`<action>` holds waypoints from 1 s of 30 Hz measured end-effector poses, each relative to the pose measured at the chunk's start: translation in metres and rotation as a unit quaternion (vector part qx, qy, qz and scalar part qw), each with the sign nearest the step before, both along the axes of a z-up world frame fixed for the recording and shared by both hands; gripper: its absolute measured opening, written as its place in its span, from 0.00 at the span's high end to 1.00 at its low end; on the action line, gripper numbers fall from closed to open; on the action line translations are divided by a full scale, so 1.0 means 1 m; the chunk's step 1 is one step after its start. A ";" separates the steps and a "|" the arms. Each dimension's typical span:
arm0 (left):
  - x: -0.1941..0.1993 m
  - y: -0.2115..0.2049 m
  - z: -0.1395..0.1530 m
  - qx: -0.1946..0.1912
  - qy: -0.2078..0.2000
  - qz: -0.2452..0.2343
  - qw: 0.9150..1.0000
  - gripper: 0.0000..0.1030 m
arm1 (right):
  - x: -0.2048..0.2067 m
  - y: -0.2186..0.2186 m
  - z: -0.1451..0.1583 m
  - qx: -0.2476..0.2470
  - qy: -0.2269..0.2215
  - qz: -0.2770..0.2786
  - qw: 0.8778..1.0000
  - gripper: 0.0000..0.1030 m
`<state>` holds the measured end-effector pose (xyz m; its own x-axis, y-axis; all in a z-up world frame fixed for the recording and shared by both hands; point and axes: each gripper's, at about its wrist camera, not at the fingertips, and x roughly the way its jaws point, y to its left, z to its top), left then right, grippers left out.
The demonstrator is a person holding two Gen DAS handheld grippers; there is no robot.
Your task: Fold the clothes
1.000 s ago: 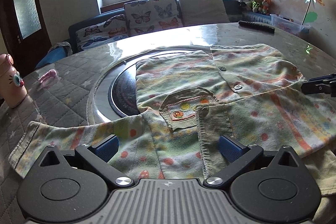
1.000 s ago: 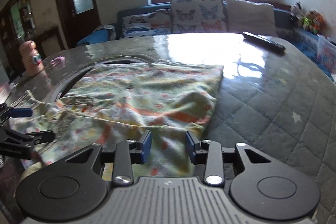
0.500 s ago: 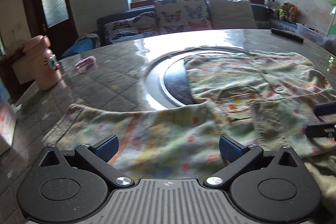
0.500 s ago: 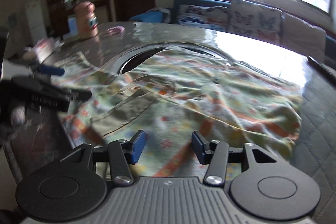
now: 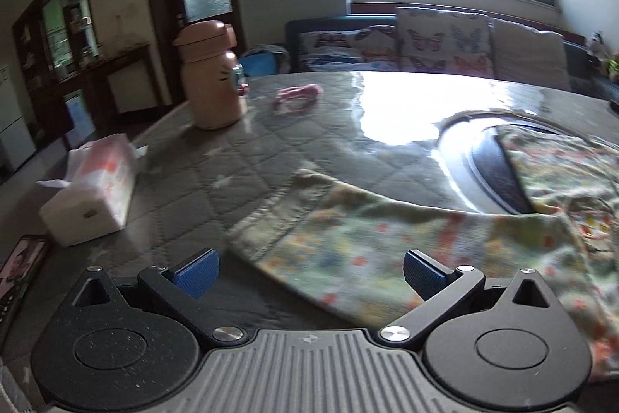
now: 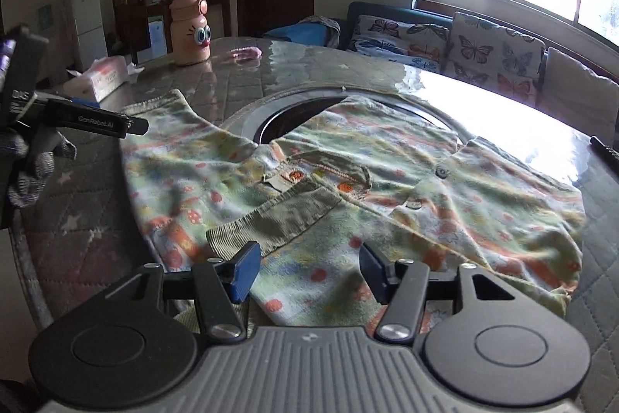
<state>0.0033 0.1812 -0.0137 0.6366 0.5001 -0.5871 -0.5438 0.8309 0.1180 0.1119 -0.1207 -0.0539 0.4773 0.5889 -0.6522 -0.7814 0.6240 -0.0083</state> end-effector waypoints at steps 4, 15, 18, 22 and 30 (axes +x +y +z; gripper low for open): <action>0.001 0.019 -0.001 -0.009 -0.009 0.028 1.000 0.00 | -0.001 -0.002 0.005 0.005 -0.004 -0.002 1.000 0.44; -0.001 0.035 -0.004 -0.065 -0.030 0.028 0.997 0.37 | -0.003 -0.015 0.011 0.032 0.010 -0.016 0.999 0.44; -0.001 0.036 -0.002 -0.073 -0.038 0.022 0.996 0.60 | -0.004 -0.019 0.010 0.036 0.014 -0.023 0.999 0.44; -0.003 0.036 0.002 -0.102 -0.051 0.008 0.993 0.89 | -0.003 -0.028 0.009 0.044 0.018 -0.040 0.998 0.44; -0.003 -0.019 0.036 -0.146 -0.099 -0.104 0.979 0.91 | -0.004 -0.050 0.013 0.065 0.009 -0.073 0.995 0.44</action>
<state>0.0006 0.1626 0.0221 0.8229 0.1766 -0.5400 -0.3474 0.9085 -0.2324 0.1080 -0.1709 -0.0404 0.5528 0.5941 -0.5844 -0.6810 0.7262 0.0941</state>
